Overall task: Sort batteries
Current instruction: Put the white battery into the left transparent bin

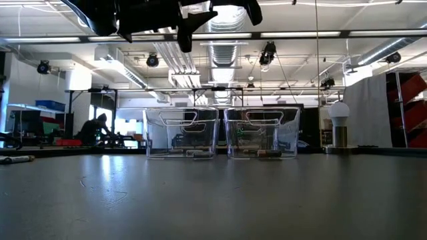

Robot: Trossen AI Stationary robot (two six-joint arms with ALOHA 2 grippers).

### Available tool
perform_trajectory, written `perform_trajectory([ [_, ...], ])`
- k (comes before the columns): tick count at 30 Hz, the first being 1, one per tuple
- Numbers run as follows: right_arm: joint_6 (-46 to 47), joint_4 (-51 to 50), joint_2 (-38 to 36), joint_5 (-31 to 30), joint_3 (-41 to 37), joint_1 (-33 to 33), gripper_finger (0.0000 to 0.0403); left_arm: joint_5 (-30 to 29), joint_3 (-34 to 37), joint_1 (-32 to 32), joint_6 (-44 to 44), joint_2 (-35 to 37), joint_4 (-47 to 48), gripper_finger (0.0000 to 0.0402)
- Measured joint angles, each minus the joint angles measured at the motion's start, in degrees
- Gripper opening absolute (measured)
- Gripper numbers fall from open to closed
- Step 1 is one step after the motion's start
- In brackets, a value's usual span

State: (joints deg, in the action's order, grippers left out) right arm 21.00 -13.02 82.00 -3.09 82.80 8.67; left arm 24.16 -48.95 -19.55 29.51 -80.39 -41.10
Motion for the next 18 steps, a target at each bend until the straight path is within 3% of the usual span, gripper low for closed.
perform_trajectory([
  [4, 0.0, 0.0, 0.0, 0.0, 0.0, 0.0, 0.0025, -0.8, 0.0, -0.1, 1.0, -0.1, -0.1, 0.0129],
  [11, 0.1, -0.1, 0.0, 0.1, 0.0, 0.3, 0.0024, -0.9, 0.0, -0.2, 0.8, 0.0, -0.1, 0.0019],
  [18, -0.9, -0.5, 0.0, -0.2, 0.0, 0.6, 0.0057, -0.9, 0.0, -0.9, 2.3, 0.2, 0.2, 0.0022],
])
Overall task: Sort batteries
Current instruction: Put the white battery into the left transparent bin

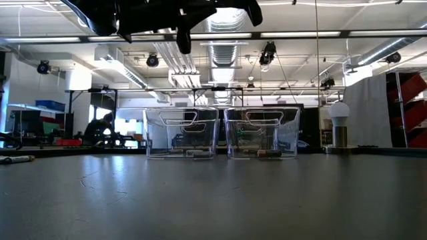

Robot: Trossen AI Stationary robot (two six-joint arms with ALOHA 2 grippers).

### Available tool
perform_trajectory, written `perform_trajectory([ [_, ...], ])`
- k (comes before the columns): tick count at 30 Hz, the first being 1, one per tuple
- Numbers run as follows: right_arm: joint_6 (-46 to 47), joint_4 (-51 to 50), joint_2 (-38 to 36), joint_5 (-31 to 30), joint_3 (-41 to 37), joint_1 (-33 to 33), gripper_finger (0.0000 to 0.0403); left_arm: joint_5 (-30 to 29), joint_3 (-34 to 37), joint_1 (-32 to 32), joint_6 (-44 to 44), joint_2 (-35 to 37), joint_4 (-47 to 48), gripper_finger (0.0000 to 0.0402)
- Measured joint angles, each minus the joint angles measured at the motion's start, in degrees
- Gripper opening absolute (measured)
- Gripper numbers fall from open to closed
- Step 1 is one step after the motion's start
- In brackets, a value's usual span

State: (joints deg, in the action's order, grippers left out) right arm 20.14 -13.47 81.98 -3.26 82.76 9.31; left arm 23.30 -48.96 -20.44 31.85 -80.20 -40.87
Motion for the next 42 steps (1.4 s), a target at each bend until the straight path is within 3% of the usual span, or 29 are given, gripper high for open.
perform_trajectory([
  [3, -1.2, -1.9, -0.9, 0.0, 0.0, 1.1, 0.0089, 1.1, -1.9, -0.7, -0.4, 0.1, 4.9, 0.0015],
  [7, -1.5, -8.0, -3.0, -0.2, 2.5, 3.3, 0.0132, 0.9, -7.3, -0.9, -6.8, 0.2, 20.7, 0.0014],
  [13, -2.9, -14.0, -7.0, -0.9, 5.3, 4.6, 0.0174, -9.8, -19.4, -3.0, -21.3, -1.5, 51.1, 0.0017],
  [17, -2.7, -16.3, -8.7, -3.3, 5.2, 4.6, 0.0185, -15.0, -25.5, -4.6, -29.5, -5.8, 63.8, 0.0018],
  [27, 0.3, -26.4, -8.2, -3.3, 5.2, 4.6, 0.0174, -15.3, -27.3, -9.0, -32.7, -18.9, 70.8, 0.0019],
  [35, -0.4, -28.0, -8.1, -3.3, 5.0, 4.5, 0.0164, -22.4, -27.3, -9.8, -33.1, -23.5, 71.5, 0.0020],
  [42, -0.7, -28.2, -8.1, -3.3, 5.0, 4.5, 0.0165, -22.8, -27.3, -10.0, -33.1, -26.8, 71.9, 0.0020],
])
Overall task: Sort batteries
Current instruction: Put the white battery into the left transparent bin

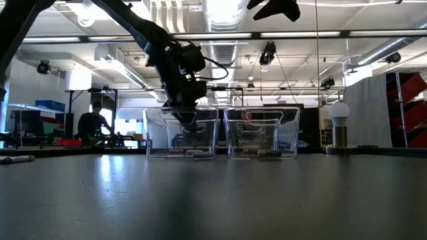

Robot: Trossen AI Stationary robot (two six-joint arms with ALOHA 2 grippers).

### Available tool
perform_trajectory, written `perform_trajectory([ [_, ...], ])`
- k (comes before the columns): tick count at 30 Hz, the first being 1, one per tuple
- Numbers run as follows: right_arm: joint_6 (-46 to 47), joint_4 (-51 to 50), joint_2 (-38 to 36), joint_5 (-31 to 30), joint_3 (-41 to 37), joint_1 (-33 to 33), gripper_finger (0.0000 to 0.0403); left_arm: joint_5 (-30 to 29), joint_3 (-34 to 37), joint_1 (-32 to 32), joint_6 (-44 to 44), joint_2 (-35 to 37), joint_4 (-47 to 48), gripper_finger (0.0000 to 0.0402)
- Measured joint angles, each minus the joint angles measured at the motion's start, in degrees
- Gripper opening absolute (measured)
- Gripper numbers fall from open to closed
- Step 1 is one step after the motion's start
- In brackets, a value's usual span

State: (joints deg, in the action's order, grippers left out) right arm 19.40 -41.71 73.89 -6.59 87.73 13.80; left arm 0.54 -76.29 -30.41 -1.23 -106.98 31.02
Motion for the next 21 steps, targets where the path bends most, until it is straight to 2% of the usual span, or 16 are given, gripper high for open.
perform_trajectory([
  [8, 0.0, 0.0, 0.0, 0.0, -0.2, 0.0, 0.0171, 0.9, 0.0, 0.2, -0.2, -2.6, -0.5, 0.0020],
  [21, 1.6, 0.0, 0.0, 0.0, -0.4, 0.0, 0.0146, 2.0, -0.1, 0.8, -1.4, -4.1, -2.3, 0.0020],
])
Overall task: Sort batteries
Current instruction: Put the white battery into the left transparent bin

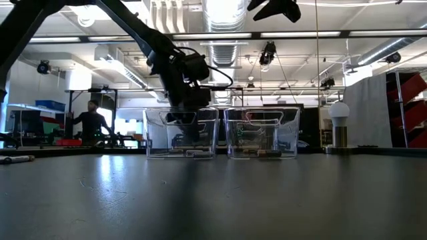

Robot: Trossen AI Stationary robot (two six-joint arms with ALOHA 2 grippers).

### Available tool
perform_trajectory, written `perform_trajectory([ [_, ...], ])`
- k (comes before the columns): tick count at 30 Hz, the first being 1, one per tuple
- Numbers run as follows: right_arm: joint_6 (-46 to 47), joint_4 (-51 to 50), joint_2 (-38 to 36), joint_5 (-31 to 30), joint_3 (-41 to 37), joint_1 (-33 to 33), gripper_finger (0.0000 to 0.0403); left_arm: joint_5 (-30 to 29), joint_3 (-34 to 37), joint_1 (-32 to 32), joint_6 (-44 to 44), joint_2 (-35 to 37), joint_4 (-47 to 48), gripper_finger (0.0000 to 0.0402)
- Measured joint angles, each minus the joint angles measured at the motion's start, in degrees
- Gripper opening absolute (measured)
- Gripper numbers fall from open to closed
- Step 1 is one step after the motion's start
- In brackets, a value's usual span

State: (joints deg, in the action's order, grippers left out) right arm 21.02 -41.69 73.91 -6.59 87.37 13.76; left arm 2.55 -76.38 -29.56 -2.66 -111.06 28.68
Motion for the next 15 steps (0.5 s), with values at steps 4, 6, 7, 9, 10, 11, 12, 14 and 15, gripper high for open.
perform_trajectory([
  [4, 0.0, 0.0, 0.0, 0.0, -0.1, 0.0, 0.0141, 0.0, 0.0, 0.0, -1.0, 0.0, -0.3, 0.0020],
  [6, 0.0, 0.0, 0.0, 0.0, -0.2, 0.0, 0.0139, 0.0, 0.0, 0.0, -0.9, 0.0, -0.4, 0.0020],
  [7, 0.0, 0.0, 0.0, 0.0, -0.2, 0.0, 0.0139, 0.0, 0.1, 0.0, -0.9, 0.0, -0.4, 0.0020],
  [9, 0.0, 0.0, 0.0, 0.0, -0.2, 0.0, 0.0142, 0.0, 0.1, 0.0, -0.6, 0.0, -0.7, 0.0020],
  [10, 0.0, 0.0, 0.0, 0.0, -0.2, 0.0, 0.0144, 0.0, 0.3, 0.0, -0.3, 0.0, -1.1, 0.0020],
  [11, 0.0, 0.0, 0.0, 0.0, -0.2, 0.0, 0.0146, 0.0, 0.5, 0.0, -0.1, 0.0, -1.7, 0.0020],
  [12, 0.0, 0.0, 0.0, 0.0, -0.2, 0.0, 0.0148, 0.0, 0.7, 0.0, 0.0, 0.0, -2.4, 0.0020],
  [14, 0.0, 0.1, 0.0, 0.0, -0.2, 0.0, 0.0151, 0.0, 1.1, 0.2, 0.1, 0.0, -3.1, 0.0020],
  [15, 0.1, 0.1, 0.0, 0.0, -0.2, 0.0, 0.0153, 0.0, 1.2, 0.3, 0.1, 0.0, -3.1, 0.0020],
])
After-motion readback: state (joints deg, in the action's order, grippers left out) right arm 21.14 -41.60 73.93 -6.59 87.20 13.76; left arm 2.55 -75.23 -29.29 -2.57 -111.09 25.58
